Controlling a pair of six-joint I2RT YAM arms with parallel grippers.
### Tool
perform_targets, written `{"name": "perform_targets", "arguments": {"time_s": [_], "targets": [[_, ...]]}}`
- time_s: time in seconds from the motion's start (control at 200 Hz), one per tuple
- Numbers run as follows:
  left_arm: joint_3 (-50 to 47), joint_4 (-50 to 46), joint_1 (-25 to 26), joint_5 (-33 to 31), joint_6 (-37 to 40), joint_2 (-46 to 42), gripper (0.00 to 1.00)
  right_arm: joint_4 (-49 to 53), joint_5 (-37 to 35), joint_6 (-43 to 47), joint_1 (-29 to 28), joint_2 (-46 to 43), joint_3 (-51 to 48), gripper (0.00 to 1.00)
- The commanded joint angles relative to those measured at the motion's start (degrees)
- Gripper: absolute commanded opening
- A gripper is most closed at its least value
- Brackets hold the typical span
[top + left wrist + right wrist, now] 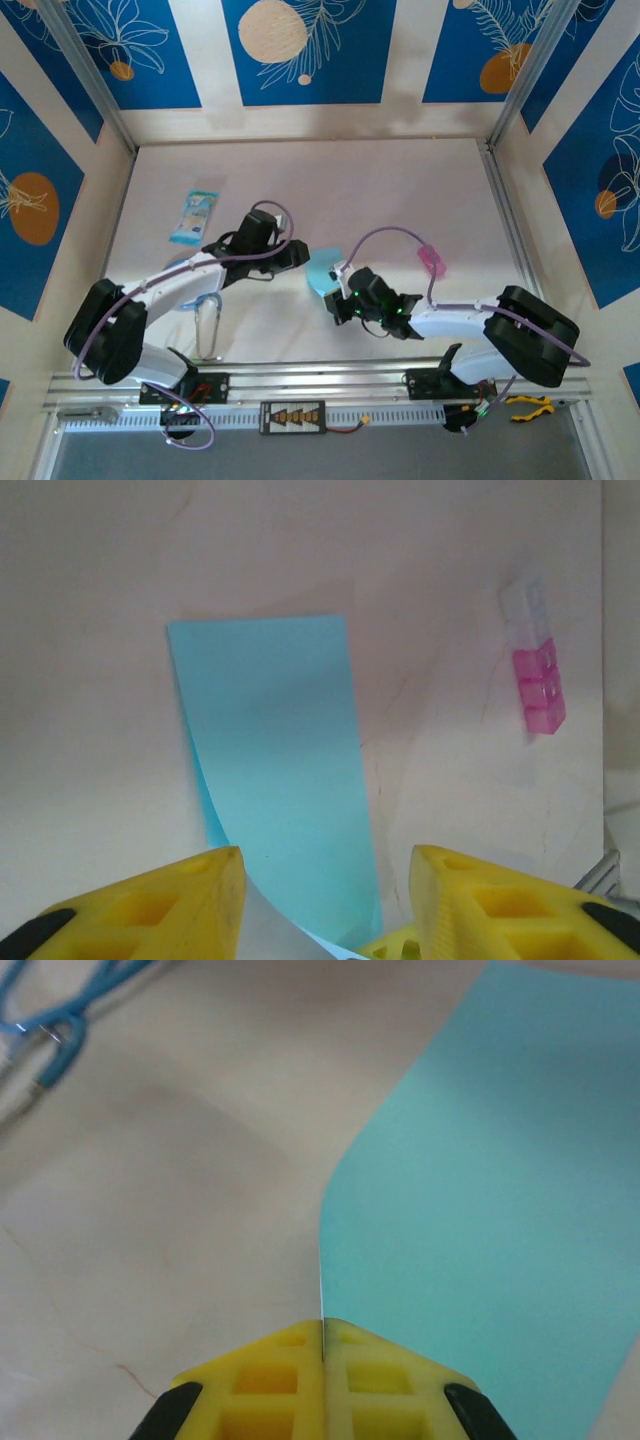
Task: Fold a paper plane with a square sheet of paper (pick it up from the middle)
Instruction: Third fold the triangle at the center of the table.
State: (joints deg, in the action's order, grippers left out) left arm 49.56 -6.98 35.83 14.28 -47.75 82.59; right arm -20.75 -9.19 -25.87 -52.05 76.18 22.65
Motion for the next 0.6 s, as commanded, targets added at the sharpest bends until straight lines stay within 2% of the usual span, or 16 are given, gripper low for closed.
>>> {"name": "perform_targets", "arguments": {"time_s": [0.0, 0.155, 0.3, 0.595], "targets": [[5.65, -3.82, -0.98, 3.84, 7.02, 4.81, 0.44, -2.03, 16.22, -3.19, 3.73, 0.50, 1.24, 0.00], [15.41, -6.87, -0.96, 7.97, 11.41, 14.02, 0.35, -2.77, 20.80, -3.66, 6.38, 4.26, 3.12, 0.00], [22.65, -11.15, -0.97, 9.36, 14.09, 21.85, 0.29, -4.73, 21.15, -3.92, 6.61, 7.57, 4.13, 0.00], [28.12, -15.72, -0.89, 8.66, 17.57, 32.07, 0.22, -6.98, 21.93, -4.37, 8.09, 11.17, 5.00, 0.00]]}}
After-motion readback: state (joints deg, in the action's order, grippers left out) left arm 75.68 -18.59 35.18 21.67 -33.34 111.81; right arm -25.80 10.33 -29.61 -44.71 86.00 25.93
